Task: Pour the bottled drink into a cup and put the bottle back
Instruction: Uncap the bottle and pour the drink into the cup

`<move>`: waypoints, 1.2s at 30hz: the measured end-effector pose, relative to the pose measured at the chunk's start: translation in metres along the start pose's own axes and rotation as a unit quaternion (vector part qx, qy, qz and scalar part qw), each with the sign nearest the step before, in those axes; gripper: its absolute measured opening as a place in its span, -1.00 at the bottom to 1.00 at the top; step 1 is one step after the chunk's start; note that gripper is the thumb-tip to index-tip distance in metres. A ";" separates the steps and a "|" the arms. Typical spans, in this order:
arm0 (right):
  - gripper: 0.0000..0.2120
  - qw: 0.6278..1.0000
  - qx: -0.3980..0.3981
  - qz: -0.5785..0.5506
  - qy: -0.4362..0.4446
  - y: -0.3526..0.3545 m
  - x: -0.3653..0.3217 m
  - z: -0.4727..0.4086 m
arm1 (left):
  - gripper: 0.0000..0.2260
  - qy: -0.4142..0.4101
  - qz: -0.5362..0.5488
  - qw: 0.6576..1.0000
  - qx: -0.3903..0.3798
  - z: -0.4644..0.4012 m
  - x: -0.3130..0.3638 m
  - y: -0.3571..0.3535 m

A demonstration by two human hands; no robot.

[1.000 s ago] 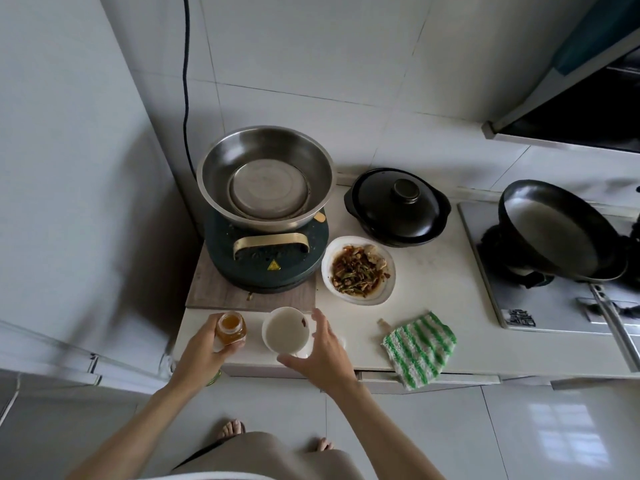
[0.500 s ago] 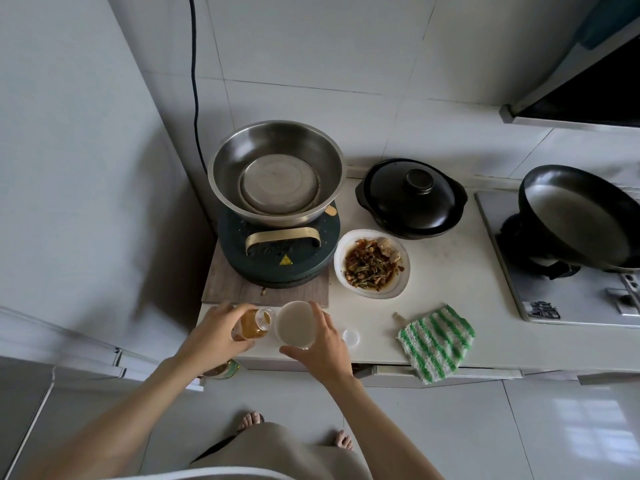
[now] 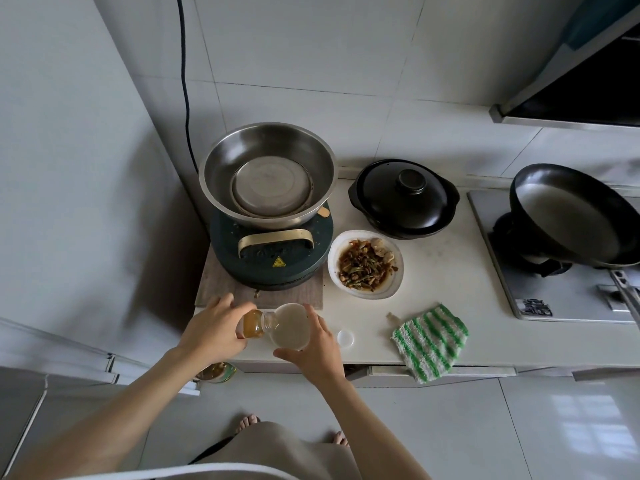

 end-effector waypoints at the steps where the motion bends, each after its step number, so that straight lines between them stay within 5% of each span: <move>1: 0.06 1.000 0.000 0.000 0.002 0.000 0.000 0.000 | -0.44 0.000 -0.007 1.000 -0.001 0.000 0.001 0.002; 36: 0.00 1.000 0.005 0.010 0.012 0.001 -0.003 0.001 | -0.43 -0.027 -0.155 0.987 0.035 0.006 0.034 0.055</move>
Point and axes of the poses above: each hand's wrist, its own z-axis away from the middle knuckle, its own y-axis out of the back of the hand, x = y × z, the point moved 9 cm from there along -z, towards the middle knuckle, and after that the axes turned 9 degrees about -y, right-handed, at the moved point
